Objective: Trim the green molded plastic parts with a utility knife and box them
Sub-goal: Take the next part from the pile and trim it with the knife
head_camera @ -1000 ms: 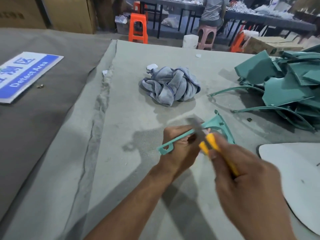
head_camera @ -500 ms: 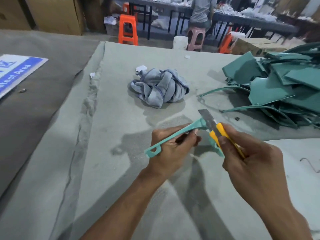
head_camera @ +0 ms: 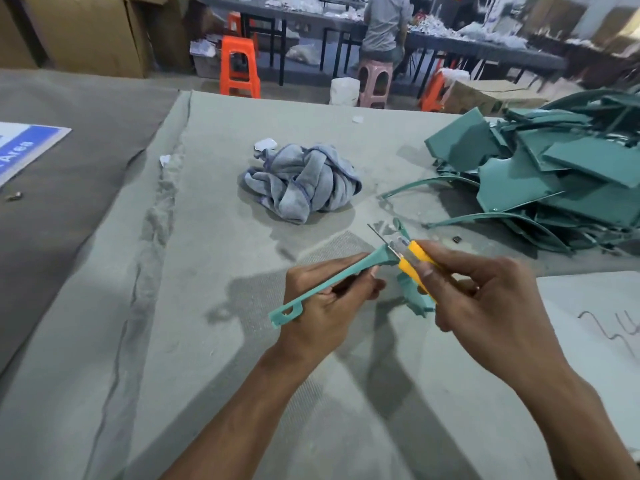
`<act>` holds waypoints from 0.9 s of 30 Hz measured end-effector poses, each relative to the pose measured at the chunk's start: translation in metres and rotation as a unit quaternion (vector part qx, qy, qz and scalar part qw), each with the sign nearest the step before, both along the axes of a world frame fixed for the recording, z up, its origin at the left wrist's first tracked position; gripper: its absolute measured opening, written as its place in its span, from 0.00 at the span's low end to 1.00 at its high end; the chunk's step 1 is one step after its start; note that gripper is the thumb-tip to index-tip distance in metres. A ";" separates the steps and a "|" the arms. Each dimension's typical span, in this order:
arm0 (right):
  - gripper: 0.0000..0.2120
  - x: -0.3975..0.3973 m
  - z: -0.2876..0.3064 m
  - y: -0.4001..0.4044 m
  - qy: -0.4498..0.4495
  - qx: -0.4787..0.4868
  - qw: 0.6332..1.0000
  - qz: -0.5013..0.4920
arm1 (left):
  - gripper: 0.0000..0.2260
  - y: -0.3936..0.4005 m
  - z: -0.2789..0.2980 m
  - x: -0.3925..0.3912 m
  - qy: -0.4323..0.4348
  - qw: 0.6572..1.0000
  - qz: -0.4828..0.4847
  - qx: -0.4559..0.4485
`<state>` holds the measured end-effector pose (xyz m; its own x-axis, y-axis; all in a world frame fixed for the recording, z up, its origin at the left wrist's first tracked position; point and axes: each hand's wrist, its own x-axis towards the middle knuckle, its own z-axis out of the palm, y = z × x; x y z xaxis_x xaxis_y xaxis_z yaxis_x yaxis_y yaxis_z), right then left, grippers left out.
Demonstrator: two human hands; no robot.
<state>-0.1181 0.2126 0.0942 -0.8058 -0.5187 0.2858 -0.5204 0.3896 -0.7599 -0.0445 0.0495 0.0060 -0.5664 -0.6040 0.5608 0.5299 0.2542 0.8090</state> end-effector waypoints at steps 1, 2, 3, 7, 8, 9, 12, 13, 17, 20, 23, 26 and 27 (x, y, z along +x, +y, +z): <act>0.11 -0.005 0.001 0.000 0.004 0.013 1.000 -0.008 | 0.08 0.000 0.000 0.000 0.000 1.000 -0.006 0.003; 0.11 -0.013 0.003 0.000 0.022 0.043 0.998 -0.029 | 0.08 -0.001 0.002 0.001 -0.001 1.000 -0.011 0.010; 0.12 -0.021 0.008 0.000 0.051 0.080 0.994 -0.056 | 0.08 -0.001 0.002 0.001 -0.004 1.000 -0.016 0.020; 0.09 -0.042 0.017 0.005 0.018 0.039 0.996 -0.073 | 0.07 0.000 0.004 0.004 -0.014 0.996 -0.045 0.074; 0.09 -0.044 0.016 0.007 0.000 0.012 0.999 -0.052 | 0.07 0.001 0.005 0.003 -0.015 0.994 -0.052 0.095; 0.08 -0.044 0.014 0.006 -0.007 -0.005 0.999 -0.034 | 0.07 0.001 0.007 0.003 -0.012 0.991 -0.058 0.120; 0.08 -0.051 0.001 -0.005 -0.102 -0.106 0.988 -0.037 | 0.08 -0.003 0.016 0.002 0.011 0.976 -0.064 0.207; 0.11 -0.056 -0.006 -0.010 -0.162 -0.159 0.972 -0.059 | 0.08 -0.006 0.020 0.002 0.017 0.967 -0.061 0.248; 0.19 -0.070 -0.038 -0.025 -0.236 -0.192 0.945 -0.123 | 0.10 -0.021 0.033 0.006 0.059 0.903 -0.041 0.423; 0.26 -0.070 -0.051 -0.033 -0.294 -0.177 0.938 -0.060 | 0.06 -0.034 0.036 0.008 0.094 0.849 -0.049 0.517; 0.24 -0.071 -0.052 -0.041 -0.376 -0.173 0.908 0.064 | 0.06 -0.047 0.034 0.012 0.095 0.819 -0.063 0.563; 0.20 -0.071 -0.048 -0.050 -0.436 -0.197 0.865 0.150 | 0.07 -0.052 0.033 0.011 0.080 0.851 -0.051 0.516; 0.14 -0.069 -0.045 -0.054 -0.442 -0.200 0.859 0.163 | 0.08 -0.051 0.034 0.009 0.065 0.868 -0.041 0.491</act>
<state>-0.1876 0.1591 0.0495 -0.6302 -0.7609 -0.1545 0.2973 -0.0526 -0.9533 -0.0353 -0.0017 0.0401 -0.6003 -0.7875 -0.1397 0.6170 -0.5671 0.5456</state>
